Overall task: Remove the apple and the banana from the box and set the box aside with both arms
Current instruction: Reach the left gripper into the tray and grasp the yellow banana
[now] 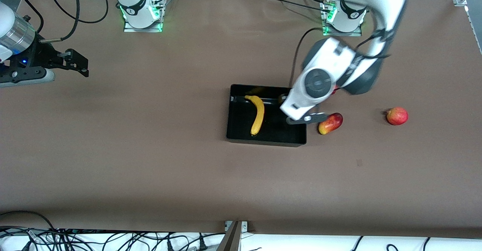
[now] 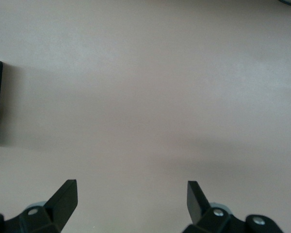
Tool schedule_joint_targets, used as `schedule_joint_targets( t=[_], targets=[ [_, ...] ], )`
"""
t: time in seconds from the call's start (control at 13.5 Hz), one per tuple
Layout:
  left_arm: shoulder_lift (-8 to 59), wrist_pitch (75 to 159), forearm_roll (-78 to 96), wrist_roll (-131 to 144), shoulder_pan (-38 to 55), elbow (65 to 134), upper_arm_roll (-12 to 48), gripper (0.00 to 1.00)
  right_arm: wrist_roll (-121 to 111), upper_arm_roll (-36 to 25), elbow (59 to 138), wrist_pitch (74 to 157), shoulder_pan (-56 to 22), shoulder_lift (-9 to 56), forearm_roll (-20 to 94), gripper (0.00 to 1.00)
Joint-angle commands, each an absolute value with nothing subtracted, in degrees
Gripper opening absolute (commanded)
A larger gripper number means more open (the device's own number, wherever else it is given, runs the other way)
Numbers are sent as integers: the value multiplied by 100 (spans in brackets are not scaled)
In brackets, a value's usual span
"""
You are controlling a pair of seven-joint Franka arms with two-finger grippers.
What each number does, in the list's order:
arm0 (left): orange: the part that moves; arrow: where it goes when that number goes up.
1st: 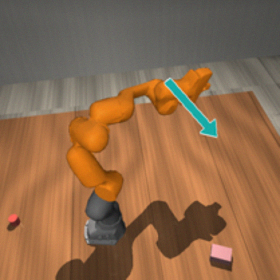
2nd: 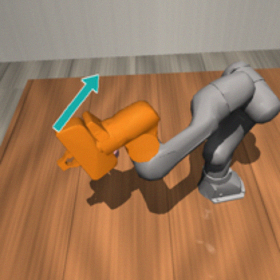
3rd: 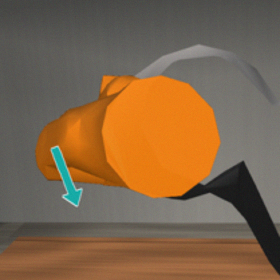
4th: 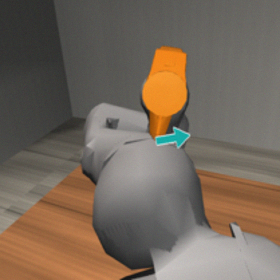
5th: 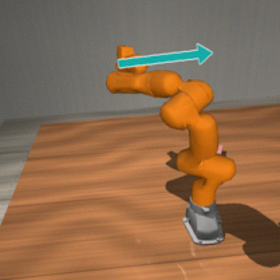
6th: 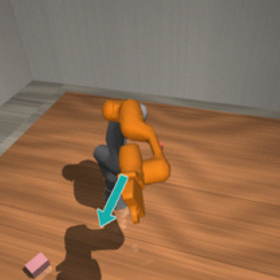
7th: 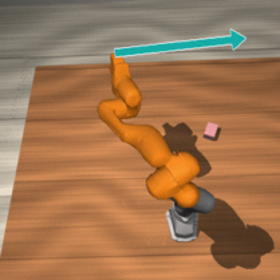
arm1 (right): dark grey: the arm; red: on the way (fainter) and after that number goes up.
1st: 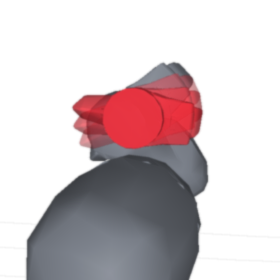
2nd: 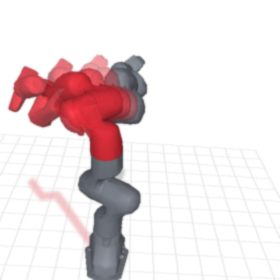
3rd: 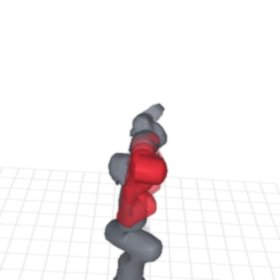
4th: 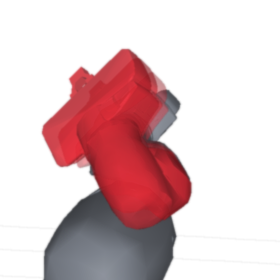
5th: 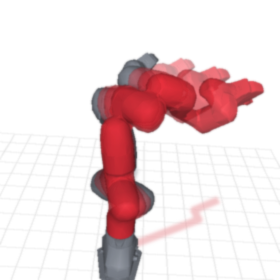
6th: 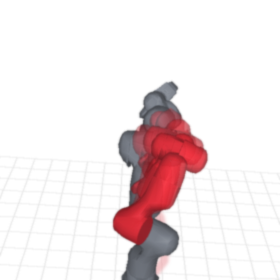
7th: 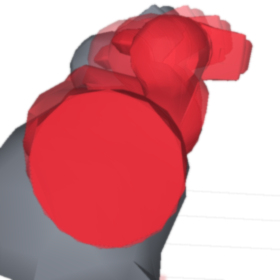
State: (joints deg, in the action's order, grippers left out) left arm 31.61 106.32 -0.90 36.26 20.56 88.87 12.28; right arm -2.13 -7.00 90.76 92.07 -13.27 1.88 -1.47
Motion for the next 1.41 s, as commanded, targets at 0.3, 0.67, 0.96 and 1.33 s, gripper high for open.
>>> schedule_joint_targets(
  t=[0.3,0.67,0.96,1.33],
  targets=[
    [4578,12646,62,3551,2707,8499,1195,100,-176,-694,8983,9114,-1336,202,-167,100],
    [4904,13446,535,3568,2839,8490,1204,100,-176,-694,8991,9114,-1345,202,-158,100],
    [4991,13544,589,3542,2935,8490,1195,100,-176,-694,8991,9114,-1345,202,-167,100],
    [5080,13535,598,3559,2988,8482,1195,8,-167,-686,8982,9123,-1345,202,-167,100]
  ],
)
